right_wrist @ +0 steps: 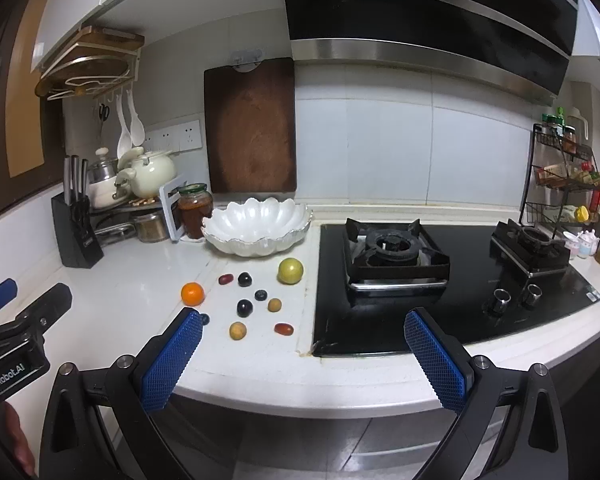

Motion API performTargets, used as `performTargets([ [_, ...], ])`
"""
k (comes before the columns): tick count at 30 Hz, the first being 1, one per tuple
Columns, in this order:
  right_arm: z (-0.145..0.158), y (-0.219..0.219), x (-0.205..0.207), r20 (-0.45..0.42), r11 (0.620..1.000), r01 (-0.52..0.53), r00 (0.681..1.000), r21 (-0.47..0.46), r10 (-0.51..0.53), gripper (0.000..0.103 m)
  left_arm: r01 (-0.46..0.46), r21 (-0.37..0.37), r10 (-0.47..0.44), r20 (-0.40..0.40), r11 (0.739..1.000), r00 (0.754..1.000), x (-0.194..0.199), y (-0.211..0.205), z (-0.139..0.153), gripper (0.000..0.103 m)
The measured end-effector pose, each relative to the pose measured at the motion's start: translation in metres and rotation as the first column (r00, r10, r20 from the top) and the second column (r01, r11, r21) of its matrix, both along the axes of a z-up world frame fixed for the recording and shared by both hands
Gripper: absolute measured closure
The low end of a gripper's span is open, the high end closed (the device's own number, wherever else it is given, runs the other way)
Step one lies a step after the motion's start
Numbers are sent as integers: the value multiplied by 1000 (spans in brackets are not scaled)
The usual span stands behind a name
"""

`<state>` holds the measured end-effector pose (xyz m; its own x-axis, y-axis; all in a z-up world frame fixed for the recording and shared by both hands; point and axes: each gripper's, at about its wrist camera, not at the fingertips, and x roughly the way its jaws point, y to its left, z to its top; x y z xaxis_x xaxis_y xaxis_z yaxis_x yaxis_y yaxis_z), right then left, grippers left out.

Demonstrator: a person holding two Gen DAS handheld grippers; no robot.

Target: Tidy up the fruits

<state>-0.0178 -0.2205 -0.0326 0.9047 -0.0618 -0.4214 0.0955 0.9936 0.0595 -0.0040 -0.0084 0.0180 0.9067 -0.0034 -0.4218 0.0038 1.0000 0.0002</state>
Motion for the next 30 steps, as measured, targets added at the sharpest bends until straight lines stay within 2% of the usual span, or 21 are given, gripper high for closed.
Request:
performTargets([
  [30, 10, -5, -11, 60, 1000, 8, 998, -28, -7, 1, 15, -7, -15, 28, 1000, 999, -8, -5, 9, 0],
])
